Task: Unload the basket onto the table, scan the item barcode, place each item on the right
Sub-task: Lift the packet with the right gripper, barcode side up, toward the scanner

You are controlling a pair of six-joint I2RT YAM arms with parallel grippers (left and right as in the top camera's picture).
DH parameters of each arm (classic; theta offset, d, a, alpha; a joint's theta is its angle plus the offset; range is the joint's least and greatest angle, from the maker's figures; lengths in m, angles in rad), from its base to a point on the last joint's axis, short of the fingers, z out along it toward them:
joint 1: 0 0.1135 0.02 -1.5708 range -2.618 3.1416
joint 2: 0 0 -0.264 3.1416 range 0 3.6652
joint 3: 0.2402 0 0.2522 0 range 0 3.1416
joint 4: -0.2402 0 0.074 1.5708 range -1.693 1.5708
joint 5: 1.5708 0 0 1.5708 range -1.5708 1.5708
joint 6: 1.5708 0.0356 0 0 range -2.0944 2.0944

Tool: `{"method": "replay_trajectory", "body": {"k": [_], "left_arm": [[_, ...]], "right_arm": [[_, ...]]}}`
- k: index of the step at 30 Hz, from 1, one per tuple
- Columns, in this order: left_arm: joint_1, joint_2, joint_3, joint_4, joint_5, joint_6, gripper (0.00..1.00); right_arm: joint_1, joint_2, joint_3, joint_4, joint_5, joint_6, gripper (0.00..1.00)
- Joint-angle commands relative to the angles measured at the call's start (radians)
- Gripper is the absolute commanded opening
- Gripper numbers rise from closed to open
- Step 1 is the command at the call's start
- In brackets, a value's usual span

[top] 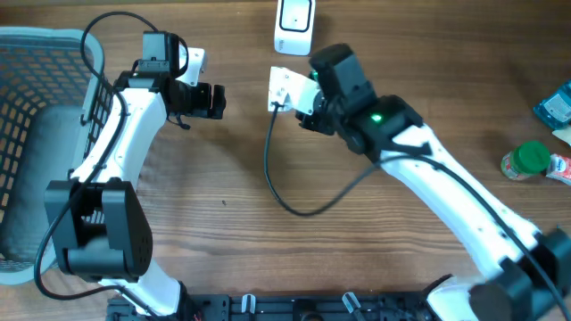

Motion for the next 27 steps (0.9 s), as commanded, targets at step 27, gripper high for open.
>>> {"method": "replay_trajectory", "body": {"k": [27], "left_arm": [[0.003,0.004,-0.010,0.025,0.013,-0.064,1.00]], "right_arm": [[-0.166,0.116,0.026,0.640,-0.719,0.674,0.04]]}}
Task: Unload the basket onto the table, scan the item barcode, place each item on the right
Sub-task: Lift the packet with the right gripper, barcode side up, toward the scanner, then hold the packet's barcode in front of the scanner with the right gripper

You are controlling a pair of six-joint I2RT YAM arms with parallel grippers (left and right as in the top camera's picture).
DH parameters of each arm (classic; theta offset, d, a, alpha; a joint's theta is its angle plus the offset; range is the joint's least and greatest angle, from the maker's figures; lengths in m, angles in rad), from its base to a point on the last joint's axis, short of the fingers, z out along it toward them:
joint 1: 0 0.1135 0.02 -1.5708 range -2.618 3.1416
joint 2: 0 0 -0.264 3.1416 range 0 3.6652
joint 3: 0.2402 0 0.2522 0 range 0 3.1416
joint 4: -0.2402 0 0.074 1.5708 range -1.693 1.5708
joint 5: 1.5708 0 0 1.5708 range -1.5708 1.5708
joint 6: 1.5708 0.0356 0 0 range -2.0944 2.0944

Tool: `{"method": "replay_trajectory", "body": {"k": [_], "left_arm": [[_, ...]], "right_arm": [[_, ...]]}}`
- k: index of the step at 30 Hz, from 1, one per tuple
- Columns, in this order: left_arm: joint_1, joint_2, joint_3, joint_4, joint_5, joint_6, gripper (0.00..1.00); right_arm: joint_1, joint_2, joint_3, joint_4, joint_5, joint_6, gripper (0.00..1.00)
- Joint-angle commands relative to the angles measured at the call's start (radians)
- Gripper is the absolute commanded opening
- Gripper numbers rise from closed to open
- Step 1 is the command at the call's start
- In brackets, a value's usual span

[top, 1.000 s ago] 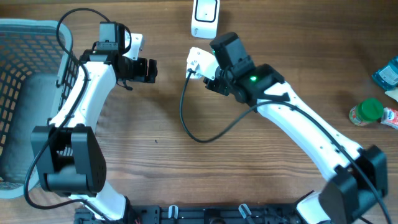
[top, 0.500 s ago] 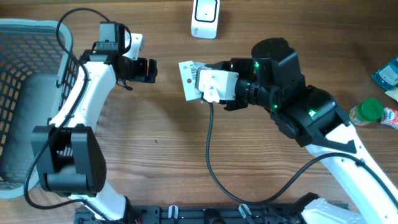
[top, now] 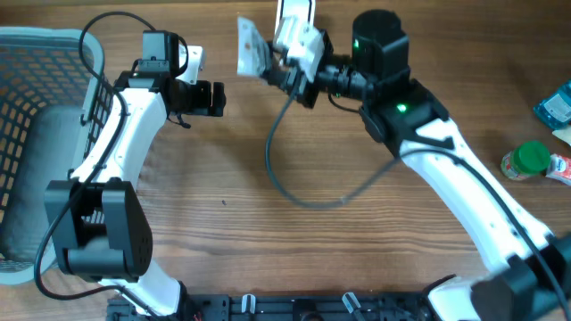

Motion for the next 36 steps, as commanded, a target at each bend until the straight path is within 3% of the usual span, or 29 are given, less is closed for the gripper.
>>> {"method": "replay_trajectory", "body": {"k": [1,7,10,13,17,19,23,27,31,36], "left_arm": [[0.003,0.004,-0.010,0.010,0.012,-0.029,1.00],[0.003,0.004,-0.010,0.016,0.013,-0.077,1.00],[0.003,0.004,-0.010,0.016,0.012,-0.076,1.00],[0.003,0.004,-0.010,0.016,0.012,-0.076,1.00],[0.003,0.004,-0.010,0.016,0.012,-0.076,1.00],[0.003,0.004,-0.010,0.016,0.012,-0.077,1.00],[0.003,0.004,-0.010,0.016,0.012,-0.077,1.00],[0.003,0.004,-0.010,0.016,0.012,-0.077,1.00],[0.003,0.004,-0.010,0.016,0.012,-0.096,1.00],[0.003,0.004,-0.010,0.016,0.012,-0.095,1.00]], "right_arm": [[-0.067,0.142,0.016,0.200,-0.054,0.273,0.05],[-0.090,0.472,0.183,0.592,-0.203,0.621,0.05],[-0.090,0.700,0.427,0.762,-0.241,0.941,0.05],[-0.107,0.816,0.568,0.824,-0.241,1.196,0.05],[-0.158,0.840,0.581,0.817,-0.219,1.641,0.05],[-0.178,0.841,0.581,0.776,-0.215,1.710,0.05],[-0.226,0.849,0.581,0.614,-0.219,1.717,0.05],[-0.232,0.910,0.581,0.686,-0.195,1.766,0.04],[-0.216,1.026,0.581,0.889,-0.229,1.975,0.05],[-0.206,1.104,0.581,0.955,-0.253,2.116,0.05]]}}
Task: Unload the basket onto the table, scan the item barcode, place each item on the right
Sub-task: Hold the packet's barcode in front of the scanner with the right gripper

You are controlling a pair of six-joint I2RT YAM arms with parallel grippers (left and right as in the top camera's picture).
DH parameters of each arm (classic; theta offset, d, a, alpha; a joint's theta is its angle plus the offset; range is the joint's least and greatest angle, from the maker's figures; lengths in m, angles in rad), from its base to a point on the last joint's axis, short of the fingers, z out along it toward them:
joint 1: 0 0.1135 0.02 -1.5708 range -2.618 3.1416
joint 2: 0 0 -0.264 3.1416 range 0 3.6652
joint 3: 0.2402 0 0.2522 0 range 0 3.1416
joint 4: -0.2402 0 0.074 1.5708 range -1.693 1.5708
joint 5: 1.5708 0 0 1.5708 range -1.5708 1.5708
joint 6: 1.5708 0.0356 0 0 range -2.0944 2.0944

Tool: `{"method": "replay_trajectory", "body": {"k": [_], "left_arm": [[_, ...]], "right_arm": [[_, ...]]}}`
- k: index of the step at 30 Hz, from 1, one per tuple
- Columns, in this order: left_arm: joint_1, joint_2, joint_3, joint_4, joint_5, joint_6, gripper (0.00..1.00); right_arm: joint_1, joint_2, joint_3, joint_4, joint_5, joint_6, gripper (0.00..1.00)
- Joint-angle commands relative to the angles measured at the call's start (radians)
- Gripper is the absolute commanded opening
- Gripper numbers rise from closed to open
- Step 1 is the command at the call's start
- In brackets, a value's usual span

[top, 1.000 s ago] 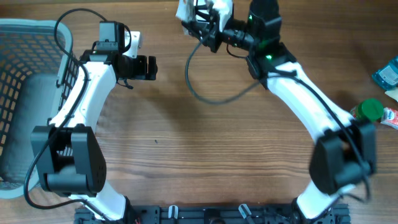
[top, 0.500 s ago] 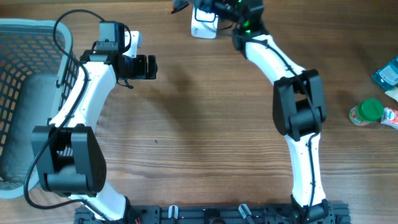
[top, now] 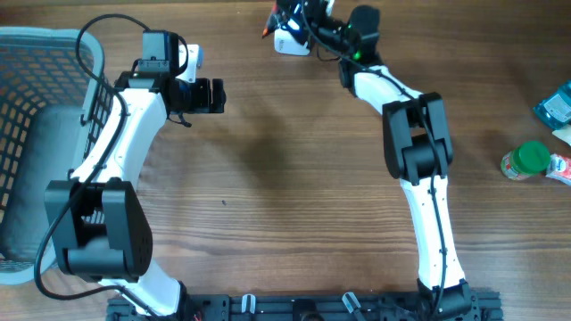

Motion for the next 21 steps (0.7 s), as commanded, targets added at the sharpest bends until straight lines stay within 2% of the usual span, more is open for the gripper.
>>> {"method": "replay_trajectory", "body": {"k": [1,11,21], "left_arm": [[0.003,0.004,-0.007,0.001,0.011,-0.018,1.00],[0.003,0.004,-0.008,-0.001,0.011,-0.018,1.00],[0.003,0.004,-0.008,-0.003,0.011,-0.018,1.00]], "right_arm": [[0.001,0.025,0.018,0.006,-0.023,0.102,0.05],[-0.013,0.026,0.018,-0.077,-0.027,0.073,0.05],[-0.026,0.026,0.018,-0.083,-0.037,0.166,0.04]]}}
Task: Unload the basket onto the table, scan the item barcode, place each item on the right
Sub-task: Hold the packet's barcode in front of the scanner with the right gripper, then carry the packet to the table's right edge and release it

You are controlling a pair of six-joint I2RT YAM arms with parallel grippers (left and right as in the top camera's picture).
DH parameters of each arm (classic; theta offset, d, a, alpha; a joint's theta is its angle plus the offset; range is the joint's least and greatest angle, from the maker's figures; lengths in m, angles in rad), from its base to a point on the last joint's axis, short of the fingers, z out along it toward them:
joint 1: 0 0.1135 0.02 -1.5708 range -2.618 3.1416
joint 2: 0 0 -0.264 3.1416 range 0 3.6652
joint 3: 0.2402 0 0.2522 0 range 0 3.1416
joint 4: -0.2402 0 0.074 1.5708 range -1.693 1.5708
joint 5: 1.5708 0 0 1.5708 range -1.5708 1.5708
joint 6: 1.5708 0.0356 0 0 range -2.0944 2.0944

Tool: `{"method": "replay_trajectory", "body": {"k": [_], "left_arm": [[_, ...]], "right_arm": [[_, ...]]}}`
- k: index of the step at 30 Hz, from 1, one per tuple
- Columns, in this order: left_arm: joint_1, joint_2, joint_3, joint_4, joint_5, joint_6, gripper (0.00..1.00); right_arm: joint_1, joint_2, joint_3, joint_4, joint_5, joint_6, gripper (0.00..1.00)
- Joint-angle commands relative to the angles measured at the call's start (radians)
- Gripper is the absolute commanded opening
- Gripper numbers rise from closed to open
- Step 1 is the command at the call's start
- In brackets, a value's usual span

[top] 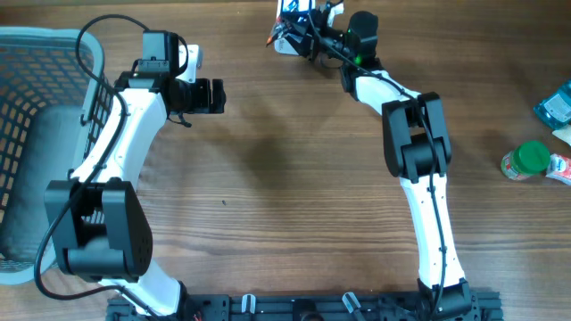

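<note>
At the table's far edge my right gripper [302, 34] is stretched out and shut on the white barcode scanner [287, 39]. A small red-orange spot shows at the scanner's left tip, and a blue-labelled white piece [291, 7] lies just behind it. Its cable is hidden. My left gripper [217, 95] hangs over the wood at the upper left, pointing right toward the scanner and about a hand's width away from it. Whether its black fingers hold anything is unclear from above. A small white and blue part [193, 57] sits beside the left wrist.
A grey wire basket [27, 134] fills the left edge, close behind the left arm. At the right edge lie a green-lidded jar [526, 161] and a blue packet [557, 104]. Bare brown wood [285, 196] lies between the two arms.
My right gripper with the scanner has shifted slightly right and further back at the far edge, and a blue label now shows behind it. The left arm has stayed put.
My right gripper first held the corded scanner low over the wood, in front of its white dock. Then it held the scanner higher and further left, cable trailing. After that the right arm was stretched to the far edge over the dock, where it remains. The left arm barely moved.
</note>
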Motion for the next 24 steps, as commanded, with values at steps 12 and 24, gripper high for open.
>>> {"method": "replay_trajectory", "body": {"k": [12,24], "left_arm": [[0.003,0.004,-0.008,-0.003,-0.008,-0.017,1.00],[0.003,0.004,-0.008,-0.019,-0.008,-0.092,1.00]], "right_arm": [[-0.002,-0.098,0.034,0.537,-0.273,0.066,0.05],[-0.006,-0.535,0.034,-0.675,0.061,-0.777,0.05]]}}
